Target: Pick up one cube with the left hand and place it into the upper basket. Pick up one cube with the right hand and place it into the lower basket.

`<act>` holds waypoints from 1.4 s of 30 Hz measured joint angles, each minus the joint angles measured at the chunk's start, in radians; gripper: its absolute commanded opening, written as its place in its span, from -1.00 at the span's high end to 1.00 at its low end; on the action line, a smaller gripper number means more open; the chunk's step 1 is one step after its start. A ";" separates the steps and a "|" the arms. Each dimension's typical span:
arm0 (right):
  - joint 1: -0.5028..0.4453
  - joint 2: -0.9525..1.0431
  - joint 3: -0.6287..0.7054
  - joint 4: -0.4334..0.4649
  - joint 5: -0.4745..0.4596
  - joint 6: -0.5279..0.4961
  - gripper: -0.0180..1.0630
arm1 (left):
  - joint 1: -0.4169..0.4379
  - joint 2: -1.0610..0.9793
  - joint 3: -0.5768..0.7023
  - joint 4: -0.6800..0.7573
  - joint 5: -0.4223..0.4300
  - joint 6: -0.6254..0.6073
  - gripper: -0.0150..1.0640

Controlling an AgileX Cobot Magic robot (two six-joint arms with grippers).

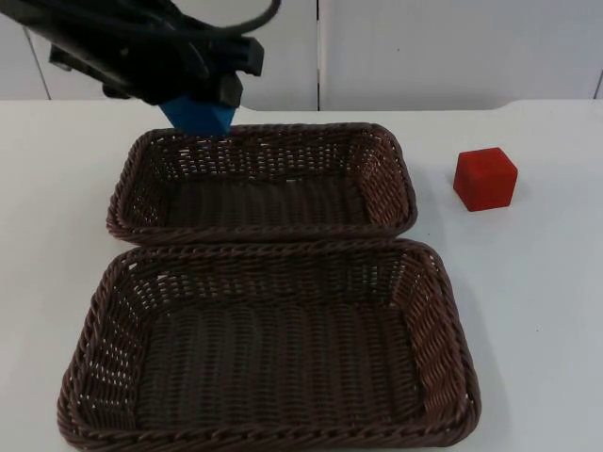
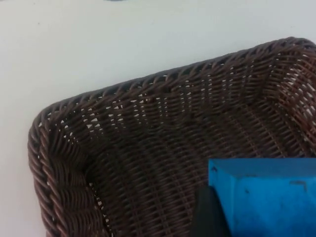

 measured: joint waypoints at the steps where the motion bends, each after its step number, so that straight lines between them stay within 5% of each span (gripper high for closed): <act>1: 0.000 0.000 0.000 0.000 0.000 0.000 -0.98 | 0.000 0.010 0.000 0.000 -0.011 0.000 0.97; 29: 0.000 0.000 0.000 0.000 0.000 0.002 -0.98 | 0.000 0.428 -0.327 -0.004 0.073 0.075 0.97; 42: 0.000 0.000 0.000 0.000 0.000 0.002 -0.98 | 0.000 0.492 -0.343 0.001 0.083 0.085 0.93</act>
